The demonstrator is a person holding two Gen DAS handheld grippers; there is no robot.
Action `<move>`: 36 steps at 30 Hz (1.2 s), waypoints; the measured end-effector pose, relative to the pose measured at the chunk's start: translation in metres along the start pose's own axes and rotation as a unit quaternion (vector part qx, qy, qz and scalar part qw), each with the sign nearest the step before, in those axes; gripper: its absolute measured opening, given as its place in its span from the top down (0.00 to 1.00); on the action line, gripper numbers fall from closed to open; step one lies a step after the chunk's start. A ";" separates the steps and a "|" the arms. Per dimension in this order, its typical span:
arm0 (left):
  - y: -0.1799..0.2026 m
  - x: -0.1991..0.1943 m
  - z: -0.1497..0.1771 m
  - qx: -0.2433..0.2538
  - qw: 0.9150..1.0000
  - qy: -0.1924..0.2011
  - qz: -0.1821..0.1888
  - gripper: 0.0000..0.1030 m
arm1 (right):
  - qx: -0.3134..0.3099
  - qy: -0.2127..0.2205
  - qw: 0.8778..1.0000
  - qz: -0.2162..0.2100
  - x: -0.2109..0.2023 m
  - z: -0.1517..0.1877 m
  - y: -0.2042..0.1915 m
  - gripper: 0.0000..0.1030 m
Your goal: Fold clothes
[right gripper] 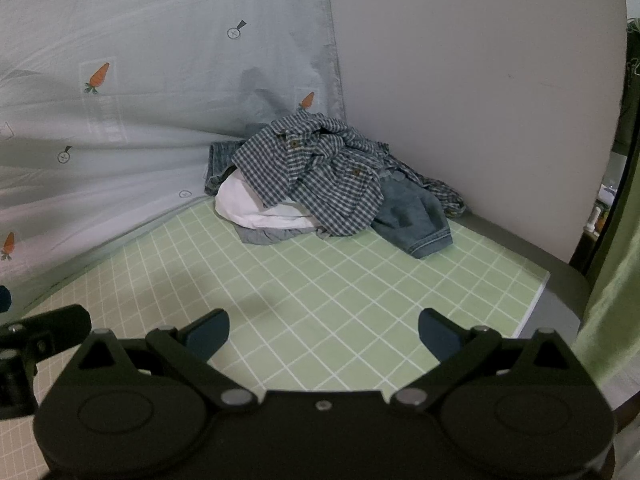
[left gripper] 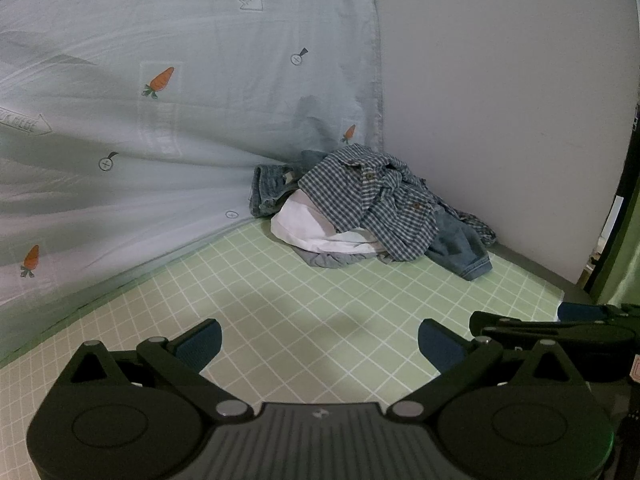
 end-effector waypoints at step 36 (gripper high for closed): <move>-0.003 0.171 -0.113 -0.038 0.998 -0.040 0.000 0.00 | 0.073 -0.022 0.997 0.001 0.187 -0.091 0.054 0.01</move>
Point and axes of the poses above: each gripper's, at about its wrist camera, not at the fingertips, and x roughly the way its jaws point, y to its right, z to its underside, the point moved 2 cm from there along x, roughly the way its jaws point, and after that the axes turned 2 degrees about -z, right-handed, at the moved point
